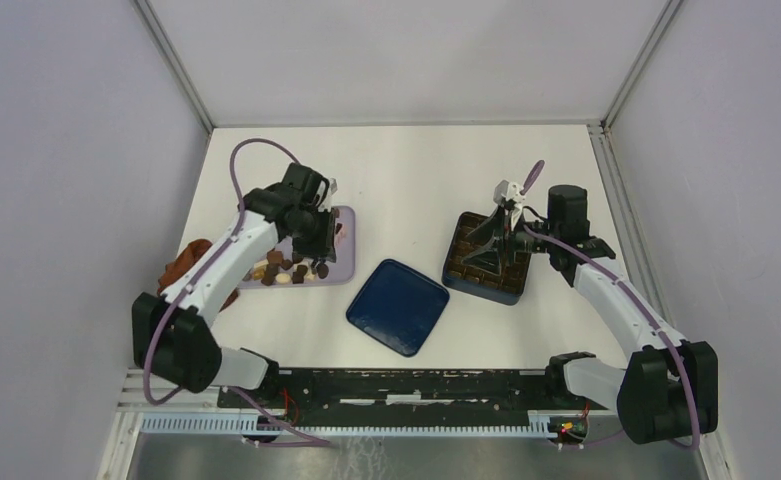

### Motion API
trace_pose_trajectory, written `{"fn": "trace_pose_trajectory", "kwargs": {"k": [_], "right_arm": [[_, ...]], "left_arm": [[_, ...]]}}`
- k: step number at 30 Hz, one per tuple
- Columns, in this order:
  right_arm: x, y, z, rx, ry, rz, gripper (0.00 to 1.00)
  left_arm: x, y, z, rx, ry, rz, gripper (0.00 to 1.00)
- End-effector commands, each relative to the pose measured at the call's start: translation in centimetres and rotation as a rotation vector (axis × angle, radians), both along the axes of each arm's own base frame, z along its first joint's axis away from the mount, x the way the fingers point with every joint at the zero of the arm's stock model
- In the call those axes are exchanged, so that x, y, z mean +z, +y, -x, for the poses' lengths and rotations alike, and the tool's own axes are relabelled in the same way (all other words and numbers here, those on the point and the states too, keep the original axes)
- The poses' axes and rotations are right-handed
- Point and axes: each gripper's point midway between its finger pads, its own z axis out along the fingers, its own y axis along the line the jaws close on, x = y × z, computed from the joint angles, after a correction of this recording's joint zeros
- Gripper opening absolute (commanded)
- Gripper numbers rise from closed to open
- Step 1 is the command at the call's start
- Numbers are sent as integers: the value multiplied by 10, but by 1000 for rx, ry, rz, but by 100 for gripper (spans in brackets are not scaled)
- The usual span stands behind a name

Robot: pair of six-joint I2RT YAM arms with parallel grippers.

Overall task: Pack the chocolate
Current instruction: Place the fake chocolate in the packing box.

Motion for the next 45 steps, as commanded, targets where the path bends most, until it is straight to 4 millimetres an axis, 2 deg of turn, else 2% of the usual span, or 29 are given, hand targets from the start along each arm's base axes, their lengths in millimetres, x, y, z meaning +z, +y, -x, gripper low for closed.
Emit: {"fn": "trace_pose_trajectory", "kwargs": {"k": [1,5,9,14,19,23,31,39,43,45], "right_arm": [[17,-12,-22,-80,-104,55,69],[18,-37,-49,-276,-113,105,70],[19,-71,-76,-516,-115,147,72],[15,-97,-91,-677,-92,186,74],[13,-109,-97,-745,-90,209,75],[13,-120,-101,-805,-94,224,76],[11,-118,-101,-796,-80,216,76],[9,-114,-100,-772,-70,209,76],[9,-112,-100,-764,-70,206,76],[9,-112,-99,-762,-70,205,76]], "left_arm": [[38,-58,14,-78,-88,355,12],[62,-105,26,-146,-174,512,12],[80,-155,24,-172,-255,632,12],[79,-214,18,-221,-260,630,12],[53,-251,-1,-241,-240,519,12],[30,-263,-16,-248,-235,404,13],[3,-282,-30,-289,-200,322,14],[-11,-289,-42,-300,-189,269,17],[-18,-291,-43,-305,-175,257,21],[-21,-292,-43,-307,-165,254,26]]}}
